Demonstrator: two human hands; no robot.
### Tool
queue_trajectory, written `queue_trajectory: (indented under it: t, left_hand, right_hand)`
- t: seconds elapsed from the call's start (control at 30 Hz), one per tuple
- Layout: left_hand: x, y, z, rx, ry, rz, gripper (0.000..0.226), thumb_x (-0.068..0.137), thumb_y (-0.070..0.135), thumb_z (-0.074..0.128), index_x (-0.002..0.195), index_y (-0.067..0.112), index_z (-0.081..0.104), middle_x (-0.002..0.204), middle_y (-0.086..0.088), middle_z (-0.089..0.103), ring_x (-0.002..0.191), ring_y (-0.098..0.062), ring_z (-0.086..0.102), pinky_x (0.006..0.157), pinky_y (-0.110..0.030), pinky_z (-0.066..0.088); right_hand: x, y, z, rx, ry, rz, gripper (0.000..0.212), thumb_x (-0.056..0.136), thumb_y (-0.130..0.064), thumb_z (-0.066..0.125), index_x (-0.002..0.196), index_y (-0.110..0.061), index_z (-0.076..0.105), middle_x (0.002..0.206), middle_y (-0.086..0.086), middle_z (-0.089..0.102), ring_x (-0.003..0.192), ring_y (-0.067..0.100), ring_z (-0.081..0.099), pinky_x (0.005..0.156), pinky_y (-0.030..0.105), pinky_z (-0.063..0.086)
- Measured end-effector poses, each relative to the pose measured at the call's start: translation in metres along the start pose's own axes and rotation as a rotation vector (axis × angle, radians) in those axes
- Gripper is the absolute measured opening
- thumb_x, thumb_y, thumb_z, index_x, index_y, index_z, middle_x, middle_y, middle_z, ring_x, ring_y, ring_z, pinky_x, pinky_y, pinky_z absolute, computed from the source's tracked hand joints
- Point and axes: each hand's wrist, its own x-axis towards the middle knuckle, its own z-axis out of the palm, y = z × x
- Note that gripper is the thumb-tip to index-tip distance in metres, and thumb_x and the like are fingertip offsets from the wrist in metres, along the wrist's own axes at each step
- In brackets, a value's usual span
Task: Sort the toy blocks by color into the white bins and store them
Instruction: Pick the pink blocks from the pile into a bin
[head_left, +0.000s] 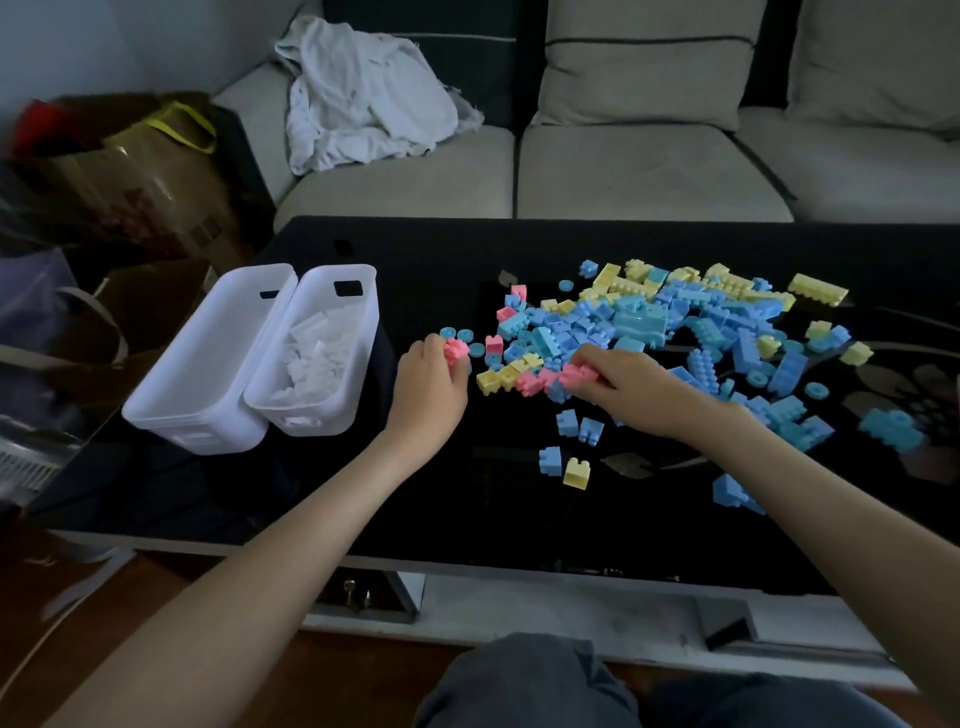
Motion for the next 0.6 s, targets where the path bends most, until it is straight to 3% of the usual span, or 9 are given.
queue_trajectory:
  t: [0.13,0.23,0.3,0.43,0.53,0.6]
  left_hand:
    - [0.000,0.034,0.002,-0.084,0.022,0.087,0.022,0.097,0.026,0.049,0.108,0.008,0.055,0.095,-0.003,0.058,0.087,-0.014,0.056,0.067,-0.020,0.043]
    - [-0.002,0.078,0.014,-0.172,-0.045,0.177,0.023,0.098,0.027,0.047,0.109,0.008,0.054,0.084,-0.005,0.062,0.075,-0.018,0.058,0.061,-0.029,0.046]
    - [-0.004,0.111,0.026,-0.183,-0.103,0.240,0.025,0.099,0.030,0.044,0.107,0.008,0.054,0.076,-0.003,0.060,0.065,-0.015,0.056,0.056,-0.025,0.043]
    - [-0.012,0.187,0.056,-0.225,-0.234,0.380,0.026,0.100,0.033,0.043,0.103,0.009,0.052,0.064,0.002,0.052,0.054,-0.013,0.050,0.044,-0.018,0.032]
    - [-0.021,0.243,0.080,-0.284,-0.332,0.415,0.026,0.099,0.035,0.044,0.106,0.012,0.053,0.066,0.004,0.053,0.056,-0.010,0.049,0.045,-0.015,0.034]
    - [-0.028,0.277,0.096,-0.334,-0.405,0.428,0.031,0.098,0.037,0.044,0.112,0.012,0.054,0.079,0.000,0.063,0.071,-0.015,0.059,0.060,-0.024,0.047]
  right_hand:
    - [-0.013,0.004,-0.011,0.079,0.045,0.060,0.019,0.098,-0.037,0.043,0.105,-0.020,0.047,0.080,-0.001,0.055,0.070,0.016,0.052,0.060,0.026,0.039]
    - [-0.036,0.015,-0.031,0.136,0.111,0.128,0.022,0.098,-0.039,0.042,0.106,-0.020,0.049,0.082,-0.001,0.059,0.071,0.009,0.056,0.062,0.025,0.041]
    - [-0.054,0.029,-0.045,0.140,0.156,0.190,0.021,0.097,-0.038,0.045,0.106,-0.020,0.050,0.084,-0.002,0.060,0.071,0.006,0.055,0.062,0.025,0.040]
    - [-0.106,0.064,-0.078,0.112,0.267,0.319,0.024,0.094,-0.038,0.050,0.109,-0.019,0.054,0.082,-0.003,0.059,0.083,0.019,0.059,0.072,0.033,0.041]
    - [-0.154,0.098,-0.100,0.038,0.350,0.414,0.025,0.093,-0.035,0.053,0.112,-0.019,0.055,0.089,0.002,0.061,0.089,0.023,0.057,0.074,0.032,0.039]
    - [-0.186,0.122,-0.112,0.040,0.391,0.479,0.021,0.093,-0.038,0.054,0.105,-0.021,0.056,0.090,0.004,0.063,0.089,0.024,0.058,0.077,0.034,0.041]
